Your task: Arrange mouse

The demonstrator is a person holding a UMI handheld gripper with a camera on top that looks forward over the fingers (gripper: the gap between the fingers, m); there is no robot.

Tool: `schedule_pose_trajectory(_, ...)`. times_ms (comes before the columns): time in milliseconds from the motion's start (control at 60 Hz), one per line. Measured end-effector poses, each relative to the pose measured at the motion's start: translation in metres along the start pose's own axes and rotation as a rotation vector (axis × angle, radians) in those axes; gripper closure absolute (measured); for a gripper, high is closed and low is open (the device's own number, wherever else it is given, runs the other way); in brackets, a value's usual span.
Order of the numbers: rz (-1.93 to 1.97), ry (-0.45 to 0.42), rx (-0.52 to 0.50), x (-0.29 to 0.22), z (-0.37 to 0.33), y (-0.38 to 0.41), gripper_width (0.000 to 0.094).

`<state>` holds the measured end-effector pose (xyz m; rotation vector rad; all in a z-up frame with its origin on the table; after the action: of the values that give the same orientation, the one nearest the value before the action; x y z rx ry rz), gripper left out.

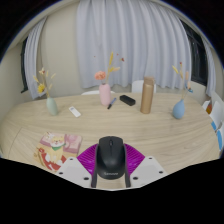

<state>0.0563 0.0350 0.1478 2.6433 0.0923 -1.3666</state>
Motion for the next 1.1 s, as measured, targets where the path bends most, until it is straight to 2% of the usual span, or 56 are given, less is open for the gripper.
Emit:
schedule_pose_trajectory(117, -0.012, -0.066, -0.066, -0.043, 0.022, 0.078, 0.0557)
schedule_pose_trajectory(200, -0.023, -0.094, -0.097, -0.049, 0.05, 0.135, 0.0559)
schedule_pose_trajectory(350, -0.039, -0.038, -0.119, -0.002, 0.105, 0.203, 0.0555)
schedule_pose_trajectory(467, -0.051, 0.06, -0.105, 0.045, 0.134, 0.223, 0.0551)
schedule_pose_trajectory(567, -0.063, 0.092, -0.088, 0.067, 0.144, 0.228, 0.0521)
schedule_pose_trajectory(633, -0.065, 0.102, -0.081, 0.076, 0.146, 0.228, 0.0464)
schedule_pose_trajectory(667, -0.079, 0.086, -0.086, 0.076, 0.147, 0.23, 0.0402)
schedule_pose_trajectory(717, -0.096, 0.099, -0.099, 0.079, 0.146, 0.234, 0.0215)
schedule_pose_trajectory(750, -0.101, 0.107, -0.114, 0.079, 0.144, 0.236, 0.006)
schedule_pose_trajectory(783, -0.106, 0.107, -0.126, 0.076, 0.139, 0.236, 0.0085)
schedule_pose_trajectory(900, -0.126, 0.068, -0.131, 0.054, 0.096, 0.226, 0.0084)
schedule_pose_trajectory(1100, -0.128, 0.062, -0.096, 0.043, -0.028, 0.169, 0.0082)
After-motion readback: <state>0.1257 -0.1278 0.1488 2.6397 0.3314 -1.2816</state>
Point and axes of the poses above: the point between the fingertips, and its own axes, seen from behind it with the camera up: y to the left, x down, z forward, the way the camera looks, the point moved 6 cm from there along -z, backward, against the way the camera looks, and after that the axes turned 7 degrees about -x, right-handed, at the moved point
